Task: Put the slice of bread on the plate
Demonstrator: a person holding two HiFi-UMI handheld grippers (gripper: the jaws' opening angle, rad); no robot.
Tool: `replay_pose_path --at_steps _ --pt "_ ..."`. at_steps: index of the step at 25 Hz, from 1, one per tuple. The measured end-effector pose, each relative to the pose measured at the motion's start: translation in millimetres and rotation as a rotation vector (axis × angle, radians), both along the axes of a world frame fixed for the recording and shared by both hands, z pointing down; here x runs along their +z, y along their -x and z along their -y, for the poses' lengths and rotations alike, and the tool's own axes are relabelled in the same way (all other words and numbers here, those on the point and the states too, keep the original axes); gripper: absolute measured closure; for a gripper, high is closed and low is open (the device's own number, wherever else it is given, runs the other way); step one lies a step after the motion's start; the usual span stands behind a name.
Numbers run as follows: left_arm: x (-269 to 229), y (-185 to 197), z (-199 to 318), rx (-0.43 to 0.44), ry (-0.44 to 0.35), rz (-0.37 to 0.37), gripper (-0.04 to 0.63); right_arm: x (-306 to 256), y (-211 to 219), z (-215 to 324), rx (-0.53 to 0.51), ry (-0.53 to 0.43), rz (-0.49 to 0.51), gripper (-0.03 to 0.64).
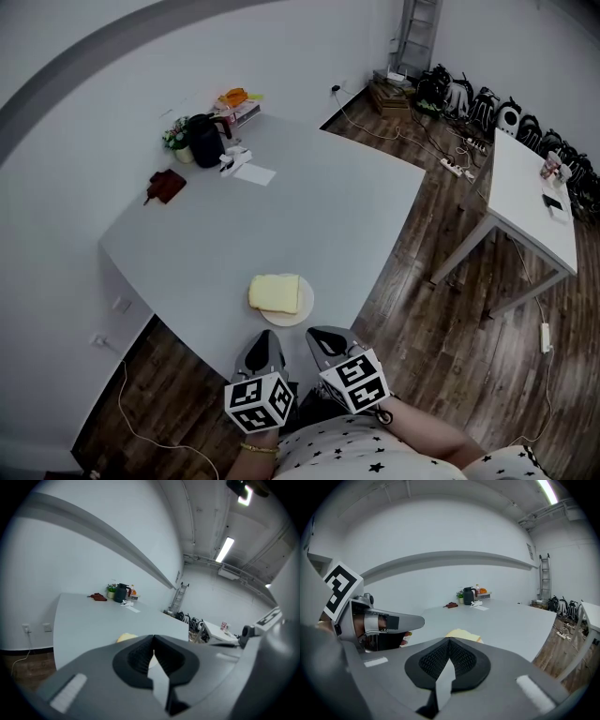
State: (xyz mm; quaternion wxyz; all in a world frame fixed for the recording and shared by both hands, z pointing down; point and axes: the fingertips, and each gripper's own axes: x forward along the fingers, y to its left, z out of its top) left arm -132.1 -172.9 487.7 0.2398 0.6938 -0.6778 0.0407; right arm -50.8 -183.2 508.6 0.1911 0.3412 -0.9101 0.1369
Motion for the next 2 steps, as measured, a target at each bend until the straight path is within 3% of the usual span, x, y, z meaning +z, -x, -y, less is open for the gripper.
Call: replay_pose_path --at_steps 2 --pt "-0.4 -1.3 0.0 0.0 0.002 -0.001 0.588 -0.6 -1.3 -0.5 -0.001 0.002 -0.001 0.618"
